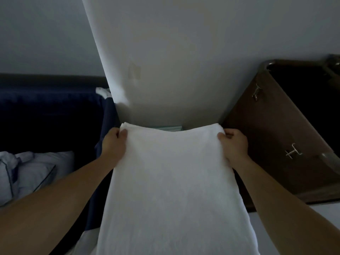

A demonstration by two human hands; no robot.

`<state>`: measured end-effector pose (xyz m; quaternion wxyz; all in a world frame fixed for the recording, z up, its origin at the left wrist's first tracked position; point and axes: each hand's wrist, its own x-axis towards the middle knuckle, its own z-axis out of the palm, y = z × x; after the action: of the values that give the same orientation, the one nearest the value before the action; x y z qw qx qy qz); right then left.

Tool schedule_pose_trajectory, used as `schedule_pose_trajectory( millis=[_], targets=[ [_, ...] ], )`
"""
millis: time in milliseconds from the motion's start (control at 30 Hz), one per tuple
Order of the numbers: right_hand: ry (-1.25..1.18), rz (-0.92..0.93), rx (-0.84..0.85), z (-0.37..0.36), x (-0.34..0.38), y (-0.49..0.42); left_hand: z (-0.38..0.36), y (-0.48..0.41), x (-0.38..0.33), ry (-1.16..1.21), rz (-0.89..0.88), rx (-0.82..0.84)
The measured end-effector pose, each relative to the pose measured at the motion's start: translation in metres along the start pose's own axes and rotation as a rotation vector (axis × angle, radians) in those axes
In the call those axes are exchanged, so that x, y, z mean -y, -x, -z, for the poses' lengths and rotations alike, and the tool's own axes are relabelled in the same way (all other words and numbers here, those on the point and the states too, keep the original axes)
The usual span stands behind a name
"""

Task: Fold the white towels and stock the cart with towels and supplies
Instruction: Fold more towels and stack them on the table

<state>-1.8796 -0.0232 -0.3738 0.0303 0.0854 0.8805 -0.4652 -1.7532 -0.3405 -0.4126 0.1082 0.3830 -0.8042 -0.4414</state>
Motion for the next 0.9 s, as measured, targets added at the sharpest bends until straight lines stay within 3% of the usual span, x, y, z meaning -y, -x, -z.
schedule_pose_trajectory(
  millis=[233,433,633,900],
  targets=[
    [0.069,0.011,0.073,0.0,-0.022,0.015,-0.004,0.017,0.025,-0.035,0.133,0.102],
    [0.233,0.116,0.196,0.011,-0.037,0.066,0.006,0.099,0.053,-0.063,0.141,0.178],
    [0.53,0.07,0.248,0.049,-0.052,0.133,0.019,0.157,0.069,-0.131,0.265,0.206],
    [0.627,-0.107,0.19,0.083,-0.071,0.204,0.048,0.208,0.083,-0.157,0.308,0.35]
  ],
)
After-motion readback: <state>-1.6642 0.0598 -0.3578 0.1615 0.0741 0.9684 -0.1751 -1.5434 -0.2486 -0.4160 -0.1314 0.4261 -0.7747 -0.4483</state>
